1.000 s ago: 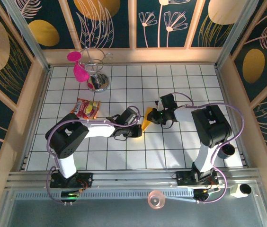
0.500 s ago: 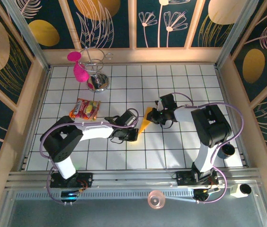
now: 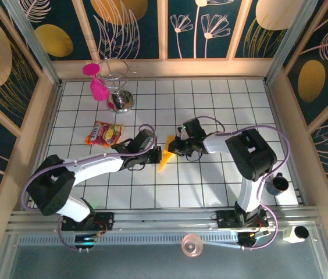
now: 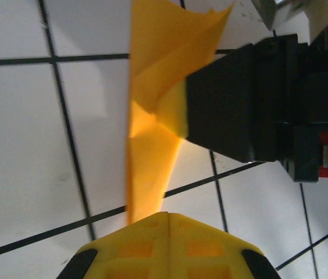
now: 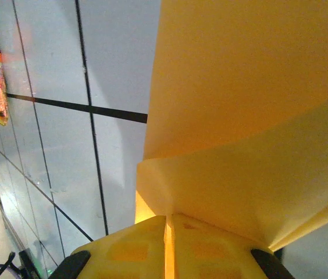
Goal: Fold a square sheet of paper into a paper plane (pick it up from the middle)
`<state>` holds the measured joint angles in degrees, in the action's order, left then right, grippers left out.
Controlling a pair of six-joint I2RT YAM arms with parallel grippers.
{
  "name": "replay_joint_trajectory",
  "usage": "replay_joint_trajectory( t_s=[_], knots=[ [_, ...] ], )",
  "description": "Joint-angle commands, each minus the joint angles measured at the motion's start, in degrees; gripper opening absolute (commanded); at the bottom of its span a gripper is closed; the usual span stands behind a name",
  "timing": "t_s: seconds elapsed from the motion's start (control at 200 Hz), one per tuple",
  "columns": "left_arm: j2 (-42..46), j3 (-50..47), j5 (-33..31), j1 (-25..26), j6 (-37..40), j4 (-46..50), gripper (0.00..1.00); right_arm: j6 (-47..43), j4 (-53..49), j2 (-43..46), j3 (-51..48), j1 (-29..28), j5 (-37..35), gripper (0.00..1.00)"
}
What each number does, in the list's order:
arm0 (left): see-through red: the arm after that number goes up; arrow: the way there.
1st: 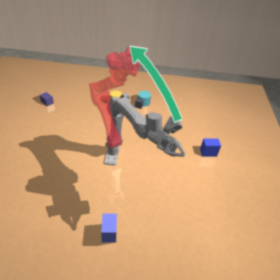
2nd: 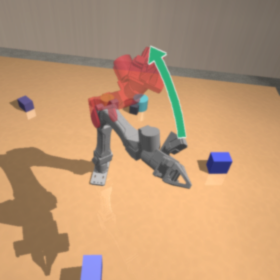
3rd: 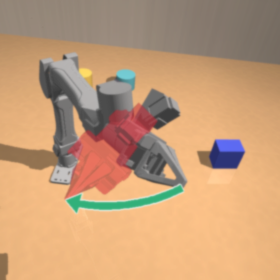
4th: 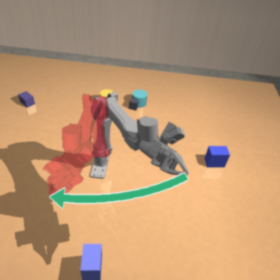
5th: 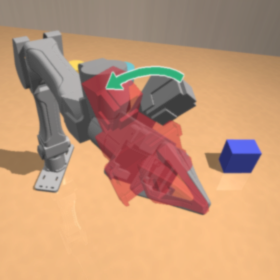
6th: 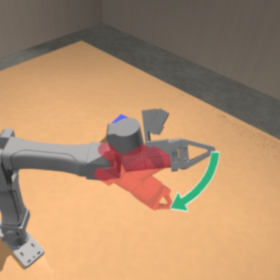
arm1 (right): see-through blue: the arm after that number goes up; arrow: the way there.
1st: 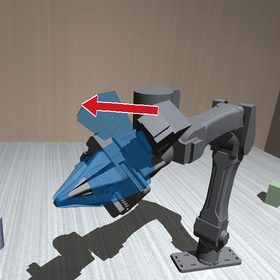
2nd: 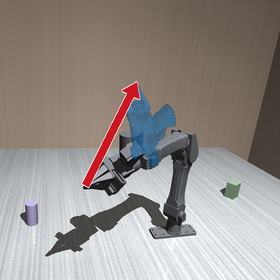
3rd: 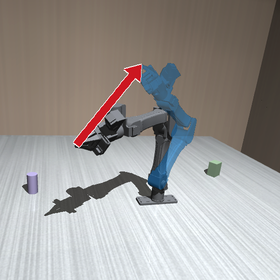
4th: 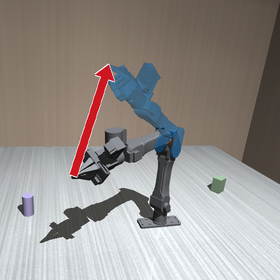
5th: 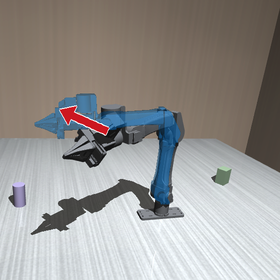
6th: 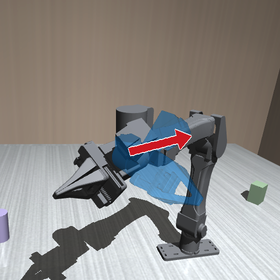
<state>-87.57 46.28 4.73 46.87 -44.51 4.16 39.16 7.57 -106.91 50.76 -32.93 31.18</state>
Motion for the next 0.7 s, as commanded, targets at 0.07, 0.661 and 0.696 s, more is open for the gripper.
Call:
replay_joint_trajectory(
  t_s=[0.07, 0.661, 0.696],
  knots=[
    [-5.78, -2.16, 5.26, -0.11, -5.73, -12.22, 0.0, -0.33, -2.66, -2.69, 1.25, -1.15, 0.2, 0.12],
    [-10.29, -3.74, 4.88, -1.81, -2.34, -7.06, 0.0, -3.65, -2.44, -0.8, 5.03, -0.82, 1.44, 0.11],
    [-10.24, -3.66, 4.36, -1.83, -1.88, -6.29, 0.0, -3.65, -2.32, -0.38, 5.17, -0.73, 1.05, 0.11]
  ],
)
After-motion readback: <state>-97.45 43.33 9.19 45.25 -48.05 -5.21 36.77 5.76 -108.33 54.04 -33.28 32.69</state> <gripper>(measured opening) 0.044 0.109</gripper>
